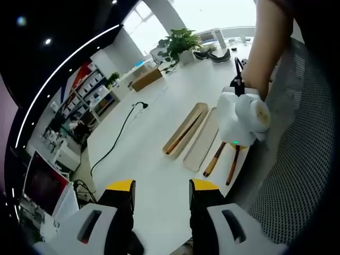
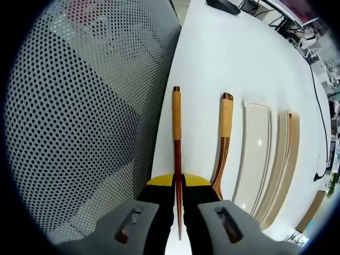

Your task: Arrange the utensils inside the cutlery case until each visible utensil rests in its matching compartment.

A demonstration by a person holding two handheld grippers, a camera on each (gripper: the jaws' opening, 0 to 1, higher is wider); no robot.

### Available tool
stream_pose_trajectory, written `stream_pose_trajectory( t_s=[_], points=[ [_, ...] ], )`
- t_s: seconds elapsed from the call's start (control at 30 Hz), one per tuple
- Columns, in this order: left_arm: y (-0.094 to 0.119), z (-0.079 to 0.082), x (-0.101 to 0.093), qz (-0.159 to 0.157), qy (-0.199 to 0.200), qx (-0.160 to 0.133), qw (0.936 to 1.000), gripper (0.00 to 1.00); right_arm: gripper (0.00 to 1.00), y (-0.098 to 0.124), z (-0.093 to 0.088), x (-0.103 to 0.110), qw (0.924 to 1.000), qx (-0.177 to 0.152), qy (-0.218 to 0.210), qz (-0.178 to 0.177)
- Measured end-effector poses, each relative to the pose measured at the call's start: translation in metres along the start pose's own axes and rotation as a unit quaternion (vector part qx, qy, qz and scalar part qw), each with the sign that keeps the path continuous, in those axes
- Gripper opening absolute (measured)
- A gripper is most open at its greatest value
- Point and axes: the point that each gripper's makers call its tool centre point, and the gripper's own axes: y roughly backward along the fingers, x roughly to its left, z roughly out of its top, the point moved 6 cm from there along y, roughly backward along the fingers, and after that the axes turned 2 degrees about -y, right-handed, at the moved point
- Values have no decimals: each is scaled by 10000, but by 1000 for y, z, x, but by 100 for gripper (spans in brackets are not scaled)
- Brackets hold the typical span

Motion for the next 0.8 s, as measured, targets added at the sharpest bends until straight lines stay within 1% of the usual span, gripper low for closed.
stream_pose_trajectory(
  t_s=[0.03, 0.2, 0.37, 0.4, 0.47, 0.5, 0.57, 0.6, 0.7, 0.8],
  points=[
    [0, 0, 0, -1, 0, -3, 10000, 41, 1, 0, 1, 0, 9997, 2, 237, 49],
    [0, 0, 0, 3, -27, 12, 10000, 41, 2, -1, 2, -1, 9999, 49, 64, 79],
    [0, 0, 0, 10, -19, 1, 10000, 41, 1, 0, 1, 0, 10000, 85, 22, 34],
    [0, 0, 0, 8, -26, 2, 10000, 41, 1, 0, 1, -1, 10000, 57, -59, 45],
    [0, 0, 0, 14, -14, -7, 10000, 41, 0, 0, -1, -1, 9999, -39, -58, 94],
    [0, 0, 0, 18, -10, -8, 10000, 41, 0, 1, -3, -2, 9997, -145, -138, 111],
    [0, 0, 0, 16, -14, -2, 10000, 41, 0, 1, -4, -3, 9993, -265, -215, 181],
    [0, 0, 0, 15, -22, 1, 10000, 41, 0, 1, -4, -3, 9988, -303, -324, 214],
    [0, 0, 0, 21, -12, -8, 10000, 41, 0, 1, -5, -4, 9979, -363, -458, 282],
    [0, 0, 1, 30, -11, -13, 10000, 41, 0, 1, -5, -3, 9975, -399, -461, 344]
  ],
)
